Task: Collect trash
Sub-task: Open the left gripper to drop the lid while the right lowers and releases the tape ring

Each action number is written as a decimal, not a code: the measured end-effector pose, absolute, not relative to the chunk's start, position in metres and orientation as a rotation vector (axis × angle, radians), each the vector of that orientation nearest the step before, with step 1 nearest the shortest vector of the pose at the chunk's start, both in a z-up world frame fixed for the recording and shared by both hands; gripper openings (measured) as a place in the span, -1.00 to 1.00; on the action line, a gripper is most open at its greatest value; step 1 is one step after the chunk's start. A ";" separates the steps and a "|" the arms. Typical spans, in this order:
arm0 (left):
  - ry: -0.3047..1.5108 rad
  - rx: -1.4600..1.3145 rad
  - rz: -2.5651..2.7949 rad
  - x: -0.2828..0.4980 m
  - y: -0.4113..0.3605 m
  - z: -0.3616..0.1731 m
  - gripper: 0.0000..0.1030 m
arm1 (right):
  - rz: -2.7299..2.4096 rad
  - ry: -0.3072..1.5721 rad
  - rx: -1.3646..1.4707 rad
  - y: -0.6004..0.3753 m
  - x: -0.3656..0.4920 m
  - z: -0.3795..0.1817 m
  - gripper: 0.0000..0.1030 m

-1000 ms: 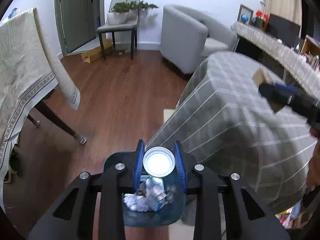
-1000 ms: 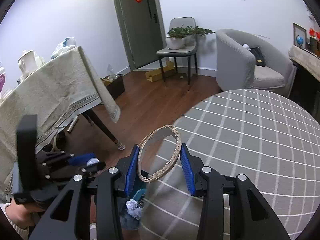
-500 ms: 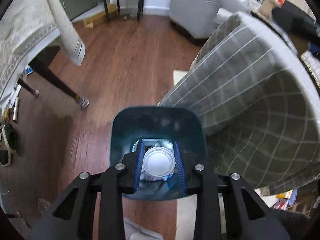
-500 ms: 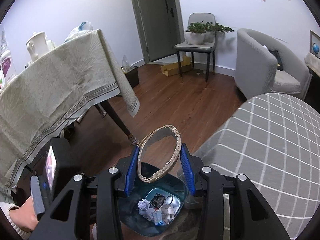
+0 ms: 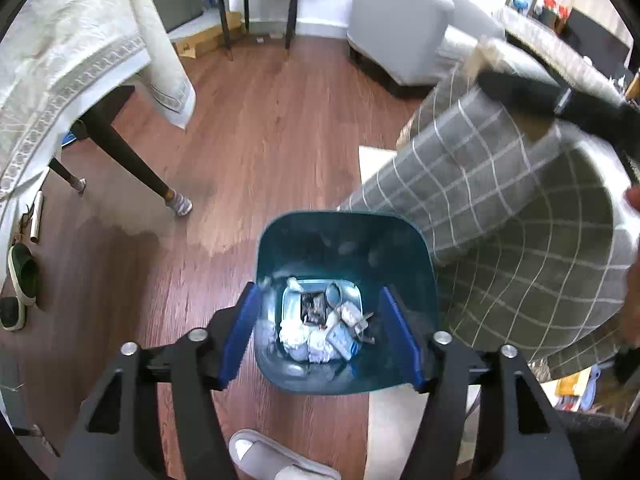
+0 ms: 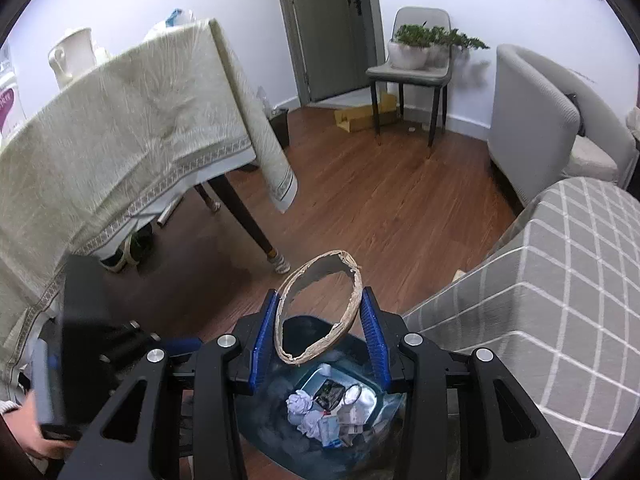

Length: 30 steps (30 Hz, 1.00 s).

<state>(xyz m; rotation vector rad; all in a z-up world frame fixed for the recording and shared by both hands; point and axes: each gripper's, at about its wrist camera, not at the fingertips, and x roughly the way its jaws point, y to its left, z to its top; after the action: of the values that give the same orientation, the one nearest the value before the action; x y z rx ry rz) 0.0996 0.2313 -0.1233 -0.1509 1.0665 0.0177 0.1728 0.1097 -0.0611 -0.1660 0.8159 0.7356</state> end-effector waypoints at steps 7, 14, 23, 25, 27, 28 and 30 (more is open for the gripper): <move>0.932 -0.199 0.033 0.087 0.251 -0.090 0.39 | 0.728 0.885 -0.224 0.128 0.172 -0.090 -0.19; 0.842 -0.192 0.050 0.078 0.253 -0.061 0.35 | 0.723 0.968 -0.258 0.140 0.170 -0.123 -0.19; 0.751 -0.143 0.023 0.069 0.241 -0.029 0.27 | 0.721 1.063 -0.328 0.152 0.166 -0.164 -0.19; 0.739 -0.144 0.023 0.067 0.242 -0.024 0.27 | 0.721 1.086 -0.360 0.155 0.163 -0.173 -0.18; 0.729 -0.154 0.020 0.066 0.244 -0.021 0.24 | 0.723 1.111 -0.388 0.156 0.159 -0.183 -0.17; 0.725 -0.164 0.017 0.065 0.246 -0.019 0.23 | 0.723 1.120 -0.397 0.156 0.159 -0.186 -0.16; 0.720 -0.188 0.001 0.064 0.249 -0.017 0.22 | 0.718 1.134 -0.427 0.156 0.155 -0.193 -0.13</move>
<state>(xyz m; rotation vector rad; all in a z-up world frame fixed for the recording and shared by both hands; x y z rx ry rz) 0.0641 0.2494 -0.0168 -0.1883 0.7198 0.0011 0.1554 0.1562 -0.1926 -0.4265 1.1337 0.7179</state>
